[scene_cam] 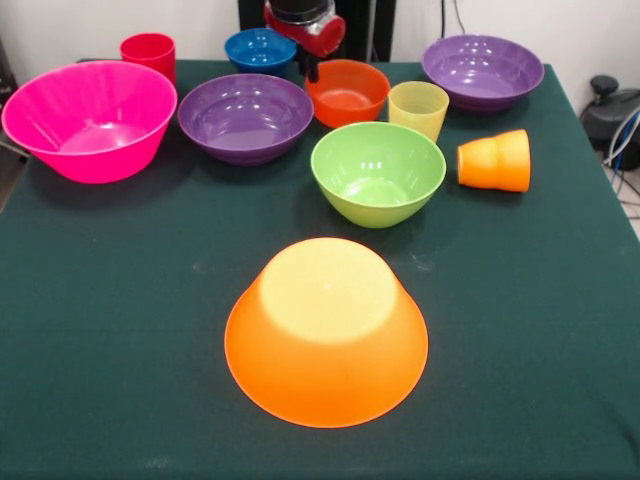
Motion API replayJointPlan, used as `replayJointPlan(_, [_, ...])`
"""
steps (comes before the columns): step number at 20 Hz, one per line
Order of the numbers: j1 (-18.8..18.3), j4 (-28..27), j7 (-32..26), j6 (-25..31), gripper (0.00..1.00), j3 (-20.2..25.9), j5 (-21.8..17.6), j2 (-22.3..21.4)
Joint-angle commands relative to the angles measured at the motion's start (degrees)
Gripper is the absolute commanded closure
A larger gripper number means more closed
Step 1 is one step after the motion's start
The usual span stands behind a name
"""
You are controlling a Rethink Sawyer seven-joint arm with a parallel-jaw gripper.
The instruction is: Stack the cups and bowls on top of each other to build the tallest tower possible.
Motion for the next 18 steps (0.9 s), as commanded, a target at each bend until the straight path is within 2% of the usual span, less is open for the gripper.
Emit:
replayJointPlan(1, [-1.9,-5.0,-18.3,11.1,1.0,13.4,3.4,-2.8])
replayJointPlan(5, [-2.9,-3.9,-18.6,13.0,1.0,15.3,4.7,-6.4])
replayJointPlan(9, [-3.4,-3.5,-18.4,14.1,1.0,16.3,5.1,-7.8])
replayJointPlan(12, [-1.9,-4.2,-15.6,11.0,1.0,15.0,2.6,-6.2])
replayJointPlan(18, [4.1,-6.9,-8.7,4.5,1.0,9.5,-3.9,-2.3])
